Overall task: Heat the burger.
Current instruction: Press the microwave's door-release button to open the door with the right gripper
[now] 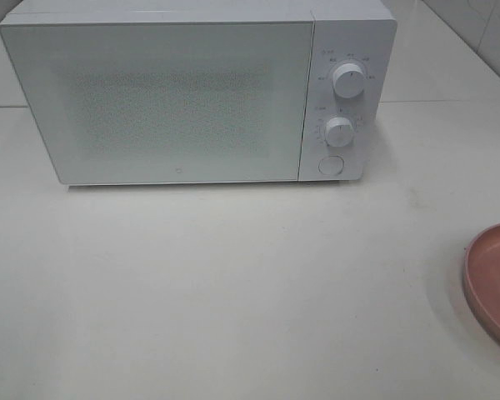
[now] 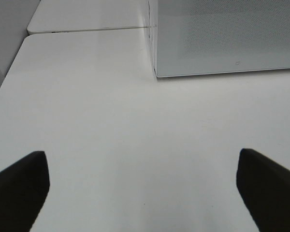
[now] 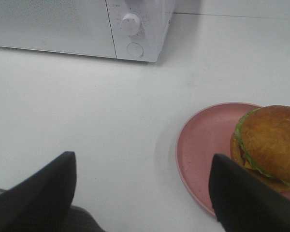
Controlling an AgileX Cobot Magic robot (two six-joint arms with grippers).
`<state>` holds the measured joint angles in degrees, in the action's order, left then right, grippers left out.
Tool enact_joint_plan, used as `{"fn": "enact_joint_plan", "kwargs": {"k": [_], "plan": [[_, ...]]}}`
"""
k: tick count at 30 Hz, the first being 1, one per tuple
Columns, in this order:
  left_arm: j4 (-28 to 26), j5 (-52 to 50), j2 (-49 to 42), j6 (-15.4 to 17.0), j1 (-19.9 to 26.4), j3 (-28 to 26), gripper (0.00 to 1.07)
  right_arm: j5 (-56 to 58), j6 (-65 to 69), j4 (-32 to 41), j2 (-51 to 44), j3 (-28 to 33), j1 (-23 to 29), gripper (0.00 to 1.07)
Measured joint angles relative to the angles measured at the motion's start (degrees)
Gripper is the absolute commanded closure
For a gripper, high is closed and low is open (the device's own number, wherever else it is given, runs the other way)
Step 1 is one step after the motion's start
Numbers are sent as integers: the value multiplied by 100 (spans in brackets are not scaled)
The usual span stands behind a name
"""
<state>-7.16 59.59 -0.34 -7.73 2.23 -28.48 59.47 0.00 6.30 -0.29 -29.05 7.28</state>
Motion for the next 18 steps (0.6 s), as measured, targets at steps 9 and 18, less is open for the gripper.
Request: {"fn": "enact_joint_plan", "kwargs": {"k": [9,18], "plan": [[0,0,0,0,0,0,9,0,0,6,0,0,0,33],[0,0,0,0,0,0,9,-6,143,6,0,0,0,33]]}}
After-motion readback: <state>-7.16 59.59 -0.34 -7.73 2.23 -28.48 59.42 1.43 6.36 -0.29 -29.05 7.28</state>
